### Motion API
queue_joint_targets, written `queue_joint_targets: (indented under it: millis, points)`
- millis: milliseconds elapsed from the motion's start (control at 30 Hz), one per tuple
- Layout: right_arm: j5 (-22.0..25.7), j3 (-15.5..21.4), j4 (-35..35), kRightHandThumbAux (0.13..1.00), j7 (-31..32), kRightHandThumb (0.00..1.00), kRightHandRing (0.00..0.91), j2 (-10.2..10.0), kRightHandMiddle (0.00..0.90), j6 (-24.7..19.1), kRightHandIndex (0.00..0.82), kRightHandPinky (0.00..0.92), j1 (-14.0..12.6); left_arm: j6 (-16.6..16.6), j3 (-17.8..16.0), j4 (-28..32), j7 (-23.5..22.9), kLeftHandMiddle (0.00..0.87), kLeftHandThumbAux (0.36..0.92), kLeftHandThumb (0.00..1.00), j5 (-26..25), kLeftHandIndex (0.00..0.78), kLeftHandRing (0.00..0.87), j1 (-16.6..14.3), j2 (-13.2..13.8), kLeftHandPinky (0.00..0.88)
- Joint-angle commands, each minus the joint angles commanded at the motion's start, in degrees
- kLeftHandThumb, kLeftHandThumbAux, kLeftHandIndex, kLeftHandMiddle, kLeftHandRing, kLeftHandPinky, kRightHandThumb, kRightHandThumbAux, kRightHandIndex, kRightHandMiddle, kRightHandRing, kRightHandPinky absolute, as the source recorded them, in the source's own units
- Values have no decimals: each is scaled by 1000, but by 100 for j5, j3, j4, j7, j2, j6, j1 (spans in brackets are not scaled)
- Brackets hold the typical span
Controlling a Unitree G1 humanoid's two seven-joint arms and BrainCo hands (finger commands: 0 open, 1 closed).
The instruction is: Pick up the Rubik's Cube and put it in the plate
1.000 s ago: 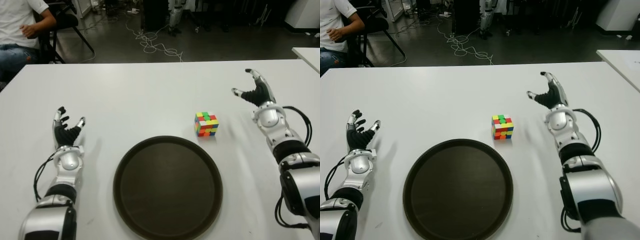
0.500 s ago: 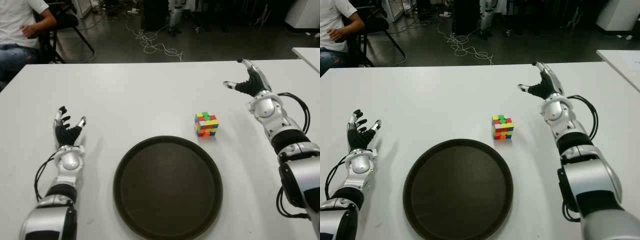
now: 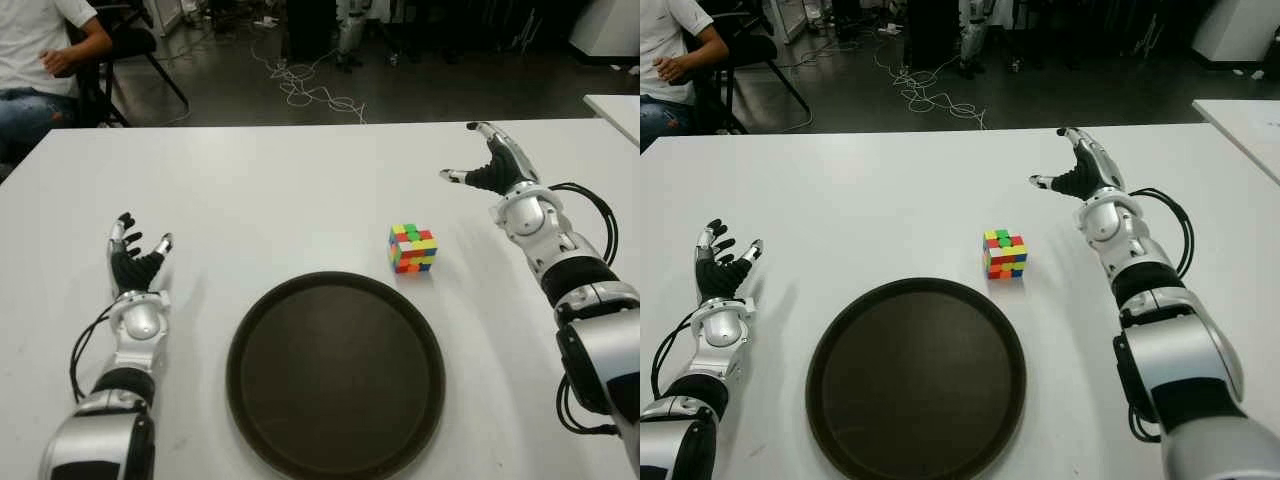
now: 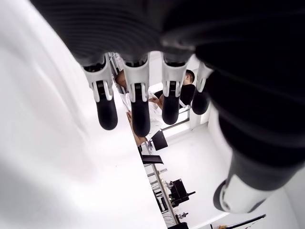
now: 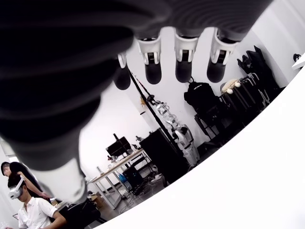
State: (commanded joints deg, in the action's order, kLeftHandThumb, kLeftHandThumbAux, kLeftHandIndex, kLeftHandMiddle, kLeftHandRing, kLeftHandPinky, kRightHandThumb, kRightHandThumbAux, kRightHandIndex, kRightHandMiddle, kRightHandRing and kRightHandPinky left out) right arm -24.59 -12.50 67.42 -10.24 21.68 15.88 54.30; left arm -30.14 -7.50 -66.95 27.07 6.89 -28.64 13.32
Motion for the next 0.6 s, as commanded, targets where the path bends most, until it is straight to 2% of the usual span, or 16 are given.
queue_joint_targets:
  millis: [233, 400, 600]
  points:
    - [40, 18, -364, 697, 158, 220, 50, 106, 61, 162, 1, 28, -112, -12, -8, -6, 10, 158, 723, 331, -3, 105, 187, 0, -1, 241]
    - [53, -4, -946, 667, 569, 191, 21, 309, 35, 265, 0, 9, -308, 9, -27, -17, 3, 158, 725, 333, -19, 104, 189, -12, -10, 244]
    - [11, -145, -1999, 611, 1541, 150, 2, 704, 4, 297, 0, 1, -723, 71, -25, -36, -28, 154, 723, 290, -9, 96, 171, -30, 3, 197]
